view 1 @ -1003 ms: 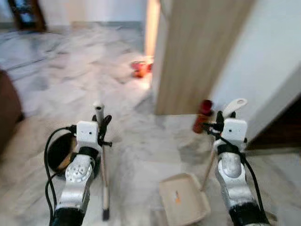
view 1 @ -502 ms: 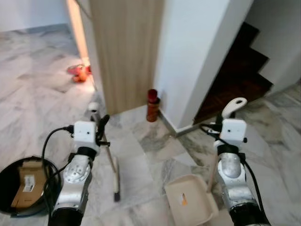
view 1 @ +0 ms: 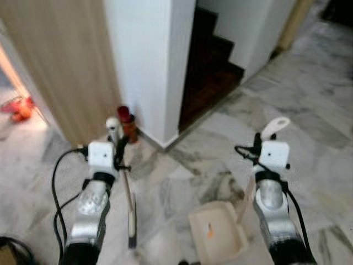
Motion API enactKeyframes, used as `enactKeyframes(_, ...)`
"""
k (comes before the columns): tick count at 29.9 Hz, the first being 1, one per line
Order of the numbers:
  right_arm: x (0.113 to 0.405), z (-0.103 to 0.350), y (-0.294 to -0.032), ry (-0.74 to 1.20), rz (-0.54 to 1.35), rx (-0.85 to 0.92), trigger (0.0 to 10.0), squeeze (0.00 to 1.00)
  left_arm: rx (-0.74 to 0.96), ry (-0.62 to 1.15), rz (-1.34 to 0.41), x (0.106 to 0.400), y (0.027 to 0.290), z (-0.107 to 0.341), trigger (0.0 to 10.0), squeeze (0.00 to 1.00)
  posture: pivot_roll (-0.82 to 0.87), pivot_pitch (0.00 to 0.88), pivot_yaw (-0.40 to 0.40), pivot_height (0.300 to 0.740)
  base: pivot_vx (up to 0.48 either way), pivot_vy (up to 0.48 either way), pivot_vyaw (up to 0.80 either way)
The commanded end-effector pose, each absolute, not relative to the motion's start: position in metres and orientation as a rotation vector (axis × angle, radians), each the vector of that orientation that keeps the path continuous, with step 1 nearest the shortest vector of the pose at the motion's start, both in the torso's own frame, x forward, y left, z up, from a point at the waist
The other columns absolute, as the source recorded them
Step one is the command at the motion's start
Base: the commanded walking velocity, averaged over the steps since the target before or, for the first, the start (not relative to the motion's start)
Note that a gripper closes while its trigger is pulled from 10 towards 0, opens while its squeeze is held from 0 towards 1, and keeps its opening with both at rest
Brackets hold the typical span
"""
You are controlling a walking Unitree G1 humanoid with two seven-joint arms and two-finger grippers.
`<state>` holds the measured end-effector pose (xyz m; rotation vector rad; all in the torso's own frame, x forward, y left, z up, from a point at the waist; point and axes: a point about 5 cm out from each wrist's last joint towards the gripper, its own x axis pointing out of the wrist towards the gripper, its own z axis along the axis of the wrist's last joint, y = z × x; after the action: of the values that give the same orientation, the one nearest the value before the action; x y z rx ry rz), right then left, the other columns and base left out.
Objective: Sweep floor
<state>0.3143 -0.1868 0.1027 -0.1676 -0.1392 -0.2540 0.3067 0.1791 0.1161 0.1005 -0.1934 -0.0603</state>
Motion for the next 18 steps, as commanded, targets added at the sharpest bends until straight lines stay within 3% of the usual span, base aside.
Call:
enactKeyframes(1,0.3172,0.1137,-0.1848,-0.186,-0.249,-0.174,10.0,0.0,0.098,-0.227,-0.061,0.3094,0.179,0.1241,10.0,0.0,-0.03,0.068,-0.035,0.74,0.0,0.0,-0.8)
enactKeyframes(18,0.3169,0.1125,-0.1779,-0.185,-0.234,-0.163,10.0,0.0,0.101,-0.229,-0.059,0.3083,0.1809,0.124,10.0,0.0,-0.02,0.059,-0.034,0.74,0.0,0.0,-0.8)
